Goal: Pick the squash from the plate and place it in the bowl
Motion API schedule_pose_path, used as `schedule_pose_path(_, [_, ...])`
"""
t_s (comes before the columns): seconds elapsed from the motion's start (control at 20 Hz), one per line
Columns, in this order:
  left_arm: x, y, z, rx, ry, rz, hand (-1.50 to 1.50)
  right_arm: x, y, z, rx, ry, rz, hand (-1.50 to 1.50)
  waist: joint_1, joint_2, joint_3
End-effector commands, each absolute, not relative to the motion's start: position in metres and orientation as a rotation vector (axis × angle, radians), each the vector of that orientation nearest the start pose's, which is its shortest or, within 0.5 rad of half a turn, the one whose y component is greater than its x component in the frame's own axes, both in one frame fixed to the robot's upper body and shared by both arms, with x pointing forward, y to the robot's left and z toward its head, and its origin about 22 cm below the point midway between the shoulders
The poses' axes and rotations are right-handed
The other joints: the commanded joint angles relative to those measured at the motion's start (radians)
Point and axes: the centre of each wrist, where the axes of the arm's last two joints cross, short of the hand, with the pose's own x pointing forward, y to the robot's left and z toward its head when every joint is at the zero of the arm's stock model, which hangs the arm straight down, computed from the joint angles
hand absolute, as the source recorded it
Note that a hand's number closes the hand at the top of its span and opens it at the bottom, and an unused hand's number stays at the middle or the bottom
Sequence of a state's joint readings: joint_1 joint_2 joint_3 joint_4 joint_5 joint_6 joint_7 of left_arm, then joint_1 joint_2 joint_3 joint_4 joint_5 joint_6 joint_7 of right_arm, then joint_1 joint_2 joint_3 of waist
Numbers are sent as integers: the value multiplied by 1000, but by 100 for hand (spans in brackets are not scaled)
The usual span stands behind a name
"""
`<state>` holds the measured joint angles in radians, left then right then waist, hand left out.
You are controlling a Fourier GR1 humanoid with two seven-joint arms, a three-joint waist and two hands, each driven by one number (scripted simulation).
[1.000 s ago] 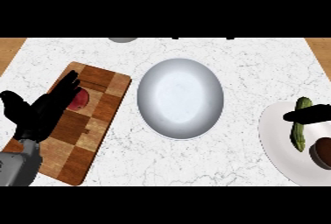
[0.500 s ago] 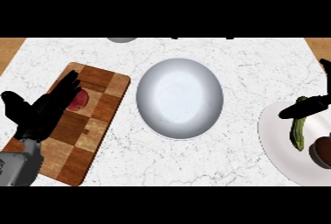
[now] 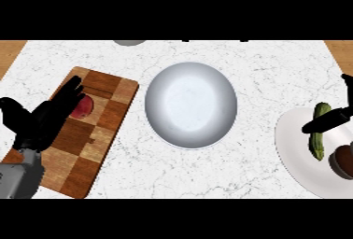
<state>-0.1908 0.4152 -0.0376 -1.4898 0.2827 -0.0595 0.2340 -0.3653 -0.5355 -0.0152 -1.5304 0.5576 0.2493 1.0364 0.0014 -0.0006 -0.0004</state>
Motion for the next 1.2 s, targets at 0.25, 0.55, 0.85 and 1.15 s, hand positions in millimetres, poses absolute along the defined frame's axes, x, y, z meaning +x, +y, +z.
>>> schedule_pose_path(0.25, [287, 290, 64, 24, -1411, -205, 0, 323, -310, 137, -1058, -557, 444, -150, 0, 0, 0])
schedule_pose_path(0.55, [280, 304, 65, 27, -1411, -228, 0, 336, -329, 114, -1035, -524, 435, -150, 6, 1, 0])
schedule_pose_path(0.85, [287, 291, 58, 40, -1423, -217, 0, 345, -340, 105, -1007, -523, 414, -150, 4, 1, 1])
schedule_pose_path(1.15, [290, 299, 56, 25, -1420, -203, 0, 334, -338, 85, -1000, -482, 440, -150, -2, 0, 0])
